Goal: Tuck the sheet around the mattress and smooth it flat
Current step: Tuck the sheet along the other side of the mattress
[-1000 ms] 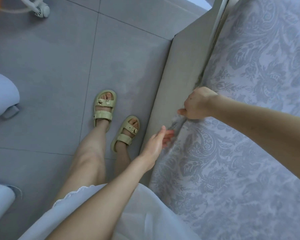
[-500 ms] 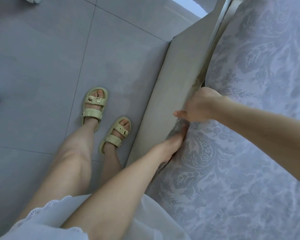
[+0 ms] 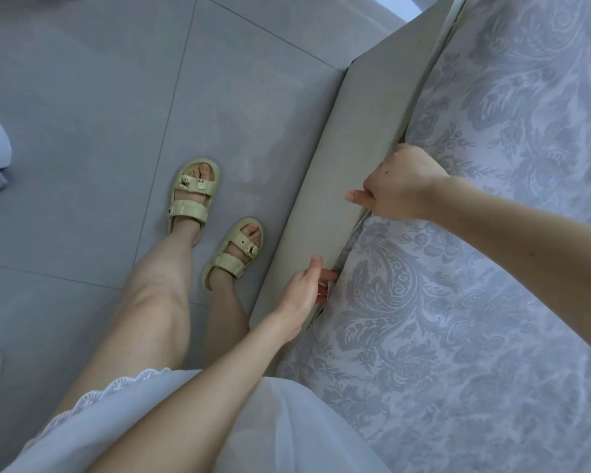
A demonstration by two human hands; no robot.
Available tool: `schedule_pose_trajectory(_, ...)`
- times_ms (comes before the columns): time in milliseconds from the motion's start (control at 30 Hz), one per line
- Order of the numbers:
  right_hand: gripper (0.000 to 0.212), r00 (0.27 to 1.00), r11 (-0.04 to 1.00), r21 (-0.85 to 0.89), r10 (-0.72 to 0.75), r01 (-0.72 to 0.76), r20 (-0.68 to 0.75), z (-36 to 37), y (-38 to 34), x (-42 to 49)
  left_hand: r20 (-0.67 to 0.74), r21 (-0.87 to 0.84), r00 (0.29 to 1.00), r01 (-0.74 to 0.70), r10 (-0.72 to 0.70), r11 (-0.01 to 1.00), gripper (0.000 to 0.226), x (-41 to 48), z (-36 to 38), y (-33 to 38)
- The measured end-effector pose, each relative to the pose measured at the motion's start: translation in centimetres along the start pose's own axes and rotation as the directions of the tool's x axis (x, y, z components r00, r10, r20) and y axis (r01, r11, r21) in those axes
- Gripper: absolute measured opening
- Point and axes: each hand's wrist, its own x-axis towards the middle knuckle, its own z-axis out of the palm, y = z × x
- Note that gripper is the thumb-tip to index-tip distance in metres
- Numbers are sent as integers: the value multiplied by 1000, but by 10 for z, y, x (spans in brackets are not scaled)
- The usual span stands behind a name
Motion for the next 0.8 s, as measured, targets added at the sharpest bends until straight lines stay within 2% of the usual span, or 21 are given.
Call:
schedule_pose_trajectory(167,68,980,998,30,46,-53,196,-9,-1,-3,52,-106,999,-10,15,994,58,-13,7,-5)
schedule_pose_trajectory(267,80,955,996,-16,89,-88,284,-12,3,-2,3,-33,999,-38,39,999,60,-11,16,6)
schedule_pose_trajectory(367,80,939,991,-10,127,-130,319,-17,2,-2,-24,31,995,-95,96,995,63,-4,26,26)
schedule_pose_trajectory(433,85,935,990,-20,136,-137,327,-19,1,-3,29,16,995,-95,95,995,65,1,28,39)
schedule_pose_trajectory(500,87,936,990,-37,138,-133,325,-18,0,-3,146,-64,989,-24,33,998,69,4,29,46)
schedule_pose_trajectory(567,84,946,992,-29,122,-119,301,-18,0,-6,272,-98,962,57,-29,994,74,5,32,49)
schedule_pose_trajectory(633,77,962,994,14,100,-107,254,-17,2,-11,373,-62,926,83,-54,995,77,10,41,55)
schedule_pose_trajectory(700,74,978,996,33,77,-85,195,-14,3,-12,422,-44,906,65,-40,997,82,14,50,65)
schedule_pose_trajectory(800,73,976,996,17,83,-88,203,-12,2,-7,447,-32,891,110,-84,993,85,24,52,70)
